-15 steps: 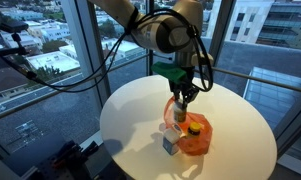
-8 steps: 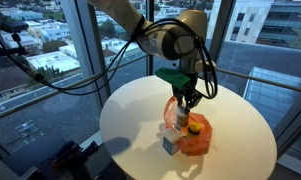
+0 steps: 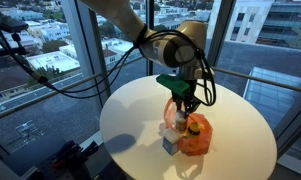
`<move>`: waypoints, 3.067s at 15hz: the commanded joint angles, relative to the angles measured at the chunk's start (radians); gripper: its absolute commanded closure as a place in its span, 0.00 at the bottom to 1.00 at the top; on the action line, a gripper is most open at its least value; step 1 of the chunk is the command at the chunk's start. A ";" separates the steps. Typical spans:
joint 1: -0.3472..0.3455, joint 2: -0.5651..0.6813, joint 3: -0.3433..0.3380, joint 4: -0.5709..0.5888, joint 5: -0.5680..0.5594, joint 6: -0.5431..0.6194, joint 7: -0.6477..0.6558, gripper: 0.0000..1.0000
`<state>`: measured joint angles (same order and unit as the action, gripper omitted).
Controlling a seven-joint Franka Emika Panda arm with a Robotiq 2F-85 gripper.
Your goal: Put the white bottle in the plastic bag
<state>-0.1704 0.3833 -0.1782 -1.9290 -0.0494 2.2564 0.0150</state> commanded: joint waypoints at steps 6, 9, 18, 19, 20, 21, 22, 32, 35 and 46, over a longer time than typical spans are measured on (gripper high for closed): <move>-0.024 0.031 0.019 0.039 0.059 -0.007 -0.042 0.81; -0.025 0.033 0.019 0.040 0.067 -0.009 -0.046 0.31; -0.024 0.009 0.022 0.023 0.067 -0.013 -0.058 0.00; -0.023 0.003 0.023 0.019 0.066 -0.016 -0.060 0.00; -0.019 -0.006 0.024 0.014 0.061 -0.030 -0.058 0.00; -0.016 -0.014 0.024 0.011 0.056 -0.043 -0.058 0.00; -0.012 -0.029 0.023 0.004 0.046 -0.062 -0.059 0.00; 0.034 -0.256 0.018 -0.099 -0.114 -0.250 -0.033 0.00; 0.048 -0.348 0.026 -0.148 -0.157 -0.283 -0.032 0.00; 0.079 -0.542 0.083 -0.187 -0.149 -0.488 -0.036 0.00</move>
<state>-0.0969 -0.1217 -0.1076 -2.0979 -0.1891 1.7932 -0.0263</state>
